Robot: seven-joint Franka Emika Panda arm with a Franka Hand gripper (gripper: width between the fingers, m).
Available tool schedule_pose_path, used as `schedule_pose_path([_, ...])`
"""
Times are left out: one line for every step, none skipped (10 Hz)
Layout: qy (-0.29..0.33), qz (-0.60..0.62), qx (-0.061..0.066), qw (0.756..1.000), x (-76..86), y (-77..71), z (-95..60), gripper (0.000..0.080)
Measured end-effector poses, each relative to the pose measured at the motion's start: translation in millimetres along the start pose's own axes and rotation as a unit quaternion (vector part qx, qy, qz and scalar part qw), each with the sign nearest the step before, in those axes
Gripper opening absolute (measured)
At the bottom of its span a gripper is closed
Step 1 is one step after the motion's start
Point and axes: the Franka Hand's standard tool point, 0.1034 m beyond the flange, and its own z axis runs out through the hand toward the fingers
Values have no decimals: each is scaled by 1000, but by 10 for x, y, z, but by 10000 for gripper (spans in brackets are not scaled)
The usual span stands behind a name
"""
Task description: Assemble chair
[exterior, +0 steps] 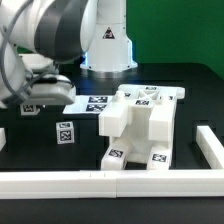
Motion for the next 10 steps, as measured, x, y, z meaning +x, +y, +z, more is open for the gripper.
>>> schedule_pose_path([57, 2, 6, 998, -9, -30, 42, 278])
schedule_pose_path([96, 7, 9, 995, -12, -38, 148, 278])
schedule_pose_path([121, 12, 4, 993, 44, -23, 204, 278])
schedule_pose_path([153, 18, 4, 988, 135, -38, 233, 279])
schedule_pose_path([203, 20, -6, 979, 202, -42, 234, 279])
schedule_pose_path([245, 23, -9, 969, 195, -27, 239, 279])
schedule_pose_path([266, 26, -16, 964, 211, -11, 219, 279])
schedule_pose_path([311, 27, -30, 950, 272, 30, 122, 279])
schedule_pose_path([361, 31, -45, 931, 278, 94, 80, 279])
schedule_pose_path([380, 39, -49, 923, 250, 123, 120, 279])
